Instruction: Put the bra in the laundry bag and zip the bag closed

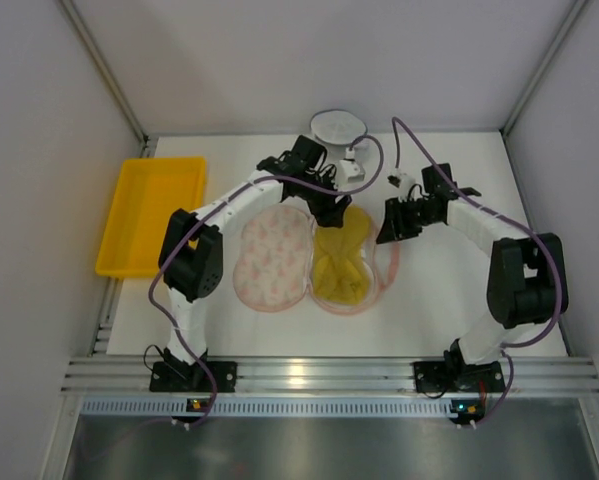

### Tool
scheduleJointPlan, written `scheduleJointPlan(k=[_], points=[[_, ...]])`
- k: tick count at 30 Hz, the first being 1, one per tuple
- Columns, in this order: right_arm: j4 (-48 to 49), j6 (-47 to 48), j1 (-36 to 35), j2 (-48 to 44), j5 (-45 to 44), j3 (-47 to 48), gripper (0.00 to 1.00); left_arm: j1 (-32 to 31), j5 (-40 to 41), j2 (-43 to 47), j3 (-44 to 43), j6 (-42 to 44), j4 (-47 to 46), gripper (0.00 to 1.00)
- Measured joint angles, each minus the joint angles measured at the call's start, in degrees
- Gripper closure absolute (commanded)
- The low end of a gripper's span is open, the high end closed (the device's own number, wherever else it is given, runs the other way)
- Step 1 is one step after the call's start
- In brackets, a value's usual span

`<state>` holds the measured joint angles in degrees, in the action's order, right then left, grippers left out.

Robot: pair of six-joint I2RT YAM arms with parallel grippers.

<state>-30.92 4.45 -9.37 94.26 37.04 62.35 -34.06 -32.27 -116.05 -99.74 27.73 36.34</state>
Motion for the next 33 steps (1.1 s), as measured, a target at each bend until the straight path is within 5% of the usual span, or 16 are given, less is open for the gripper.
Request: scheduleJointPlan(k=[6, 16, 23, 33], points=[[-2.95, 0.94, 2.03, -1.25, -1.42, -0.04, 0.64, 4.22, 1.81, 5.6, 5.95, -13.22, -0.83, 0.36], [-5.62, 3.63, 5.44, -4.76, -3.37, -3.52, 0.64, 27.69, 9.84, 22.45, 28.22, -28.76, -2.32, 0.37], [-6.19, 3.96, 5.46, -4.55, -4.33, -4.26, 0.65, 32.54, 9.29, 23.02, 36.02, -30.69, -1.75, 0.42], [-6.49, 4.13, 5.68, -4.55, -4.72, -4.26, 0.65, 33.18, 7.65, 16.35, 38.34, -31.95, -2.97, 0.63]])
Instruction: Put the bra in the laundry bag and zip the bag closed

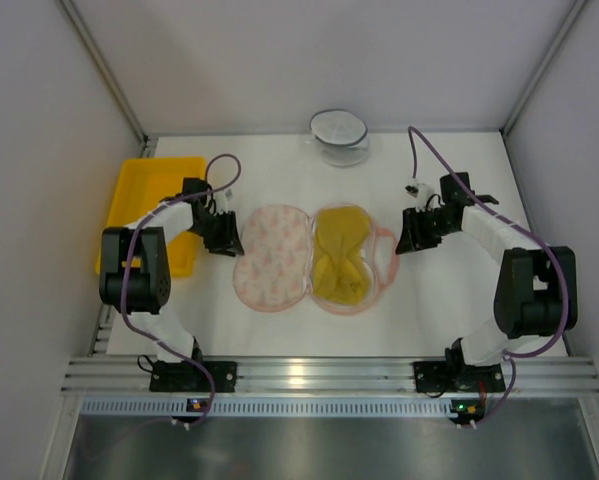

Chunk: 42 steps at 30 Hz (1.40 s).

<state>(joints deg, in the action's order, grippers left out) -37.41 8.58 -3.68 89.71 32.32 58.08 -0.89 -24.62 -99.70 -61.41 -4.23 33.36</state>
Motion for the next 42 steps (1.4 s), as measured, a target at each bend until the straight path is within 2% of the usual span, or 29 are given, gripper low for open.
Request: scheduleJointPlan(k=[4, 7, 8, 11, 17, 26, 30, 33, 42], points=[[-0.04, -0.02, 0.02, 0.0, -0.15, 0.0, 0.65, 0.09, 0.0, -2.16, 0.02, -1.07, -0.39, 0.71], [-0.07, -0.04, 0.04, 0.0, -0.15, -0.07, 0.65, 0.17, -0.74, -2.64, 0.02, -1.97, -0.5, 0.83], [-0.09, -0.04, 0.04, 0.0, -0.15, -0.09, 0.65, 0.17, -1.09, -2.71, 0.02, -1.99, -0.57, 0.9], [-0.33, -0.04, 0.07, 0.0, -0.13, -0.35, 0.66, 0.17, -2.34, -2.93, 0.02, -2.14, -0.66, 1.0], [-0.44, -0.04, 0.09, 0.0, 0.2, -0.35, 0.67, 0.22, -6.14, -1.27, -0.26, -1.84, -0.7, 1.0], [0.98, -1.44, 0.07, 2.19, 2.56, -0.35, 0.68, -0.87, -14.99, 12.41, -4.0, -2.45, -0.87, 1.0], [2.32, -2.6, -0.04, 4.46, 3.89, -0.35, 0.7, -5.55, -18.36, 12.39, -7.74, -4.04, -1.01, 1.0], [2.62, -2.78, -0.07, 4.87, 4.44, -0.35, 0.7, -11.74, -19.67, 10.1, -11.93, -5.18, -0.94, 1.0], [1.7, -0.66, 1.29, 3.1, 5.49, -0.79, 0.71, -31.19, -19.34, -4.22, -27.15, -10.78, -3.5, 1.0]])
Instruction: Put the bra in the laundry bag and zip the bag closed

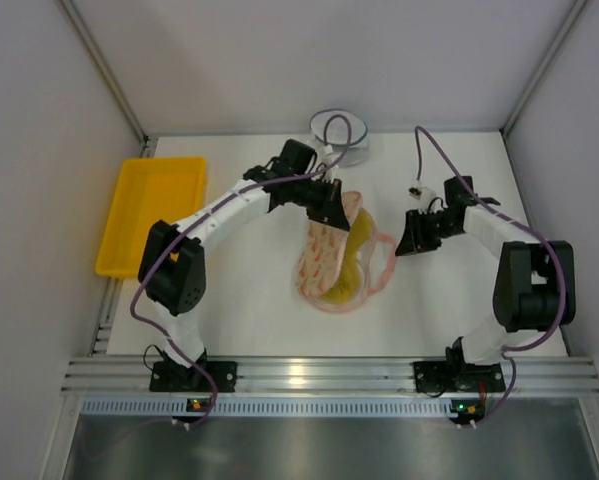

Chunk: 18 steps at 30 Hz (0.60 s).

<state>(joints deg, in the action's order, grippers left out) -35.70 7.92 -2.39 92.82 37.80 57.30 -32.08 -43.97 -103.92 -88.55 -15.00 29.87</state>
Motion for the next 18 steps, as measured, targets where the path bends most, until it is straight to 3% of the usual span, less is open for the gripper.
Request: scheduleJointPlan(k=[13, 18], points=[[-4.85, 4.9, 9.81, -7.02, 0.07, -1.92, 0.71, -13.55, 11.39, -24.04, -8.9, -9.03, -5.84, 1.0], [-6.12, 5.6, 10.78, -7.04, 0.09, -1.92, 0.71, -15.5, 16.39, -26.53, -9.2, -9.66, -5.88, 0.96]])
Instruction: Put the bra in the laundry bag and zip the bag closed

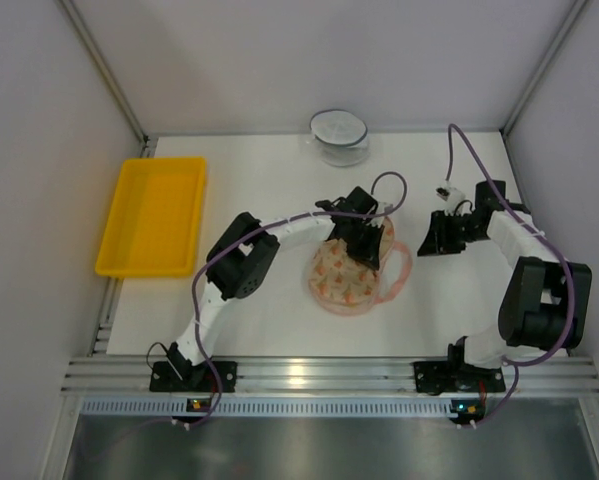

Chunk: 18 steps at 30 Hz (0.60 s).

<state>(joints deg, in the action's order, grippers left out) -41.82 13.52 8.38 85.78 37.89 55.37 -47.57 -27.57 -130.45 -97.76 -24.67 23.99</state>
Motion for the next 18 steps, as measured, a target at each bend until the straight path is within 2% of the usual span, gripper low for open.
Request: scheduleJointPlan(k=[4, 8, 13, 18], points=[[-0.59, 0.07, 0.26, 0.0, 0.0, 0.02, 0.71, -0.72, 4.26, -0.17, -1.9, 3.69, 1.66, 0.97], [-1.33, 0.46, 0.79, 0.0, 0.0, 0.46, 0.71, -0.96, 5.86, 0.81, -1.14, 12.11, 2.62, 0.95], [-2.56, 1.4, 2.54, 0.68, -0.02, 4.02, 0.7, -0.85, 5.55, 5.51, 4.35, 29.81, 7.39, 0.95], [-3.1, 3.32, 4.66, 3.06, -0.02, 8.33, 0.68, -0.85, 4.11, 8.68, 7.43, 52.17, 15.91, 0.95]])
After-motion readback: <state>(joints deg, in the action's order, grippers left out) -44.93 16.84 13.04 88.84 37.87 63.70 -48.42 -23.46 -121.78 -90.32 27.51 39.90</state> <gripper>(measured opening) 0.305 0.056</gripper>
